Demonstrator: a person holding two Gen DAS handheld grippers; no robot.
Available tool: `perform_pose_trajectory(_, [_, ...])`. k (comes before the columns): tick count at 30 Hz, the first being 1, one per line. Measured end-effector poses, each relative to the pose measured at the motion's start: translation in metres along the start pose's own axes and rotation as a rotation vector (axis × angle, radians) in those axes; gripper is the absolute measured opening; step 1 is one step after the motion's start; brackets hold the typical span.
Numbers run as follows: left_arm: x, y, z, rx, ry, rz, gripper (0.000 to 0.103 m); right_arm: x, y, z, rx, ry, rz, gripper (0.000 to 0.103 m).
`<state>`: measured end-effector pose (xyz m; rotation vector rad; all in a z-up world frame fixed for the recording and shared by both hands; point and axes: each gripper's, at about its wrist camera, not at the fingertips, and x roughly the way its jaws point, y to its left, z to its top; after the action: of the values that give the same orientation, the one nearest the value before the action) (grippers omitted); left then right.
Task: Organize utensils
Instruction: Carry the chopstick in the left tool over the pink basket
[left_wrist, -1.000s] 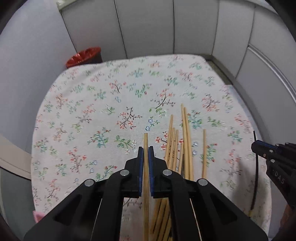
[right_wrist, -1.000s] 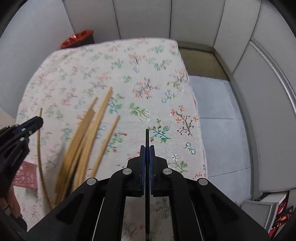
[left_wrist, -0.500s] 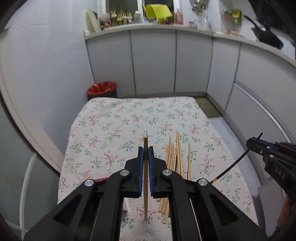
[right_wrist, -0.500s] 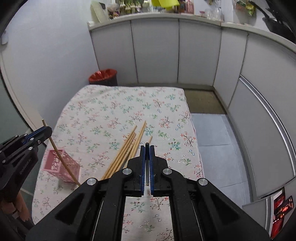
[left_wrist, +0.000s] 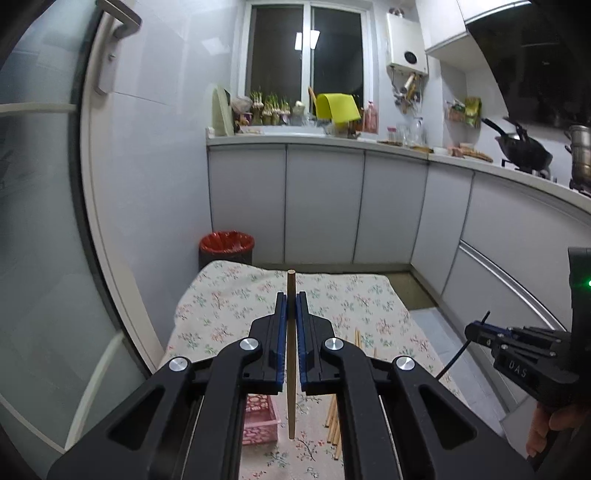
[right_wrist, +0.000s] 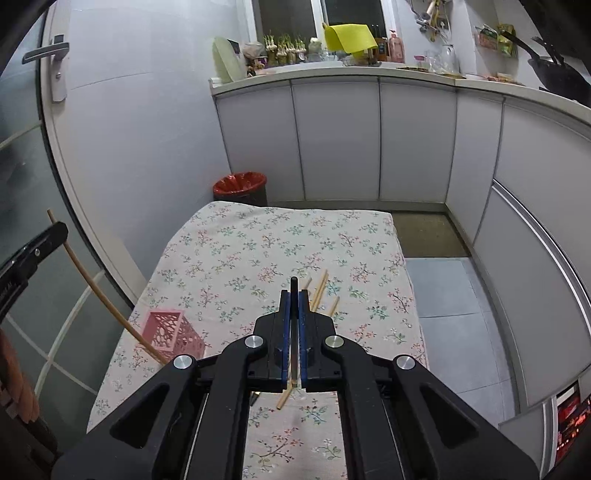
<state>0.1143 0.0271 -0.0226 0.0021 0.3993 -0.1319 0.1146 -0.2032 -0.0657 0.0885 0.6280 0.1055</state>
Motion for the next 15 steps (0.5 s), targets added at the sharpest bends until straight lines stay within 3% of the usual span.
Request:
perform_pose_trajectory(9, [-0.002, 0.033, -0.001, -0.056, -0.142, 0.105, 0.005, 0.007, 0.016, 0.0, -0.01, -0.003, 0.046, 0.003])
perform_pose_trajectory(11, [0.01, 0.037, -0.007, -0.051, -0.146, 0.121, 0.005, 0.007, 0.019, 0.001, 0.001, -0.008, 0.075, 0.003])
perform_pose_trajectory(15, [0.046, 0.04, -0.023, -0.025, -0.069, 0.139, 0.005, 0.01, 0.028, 0.002, 0.008, -0.01, 0.107, 0.003])
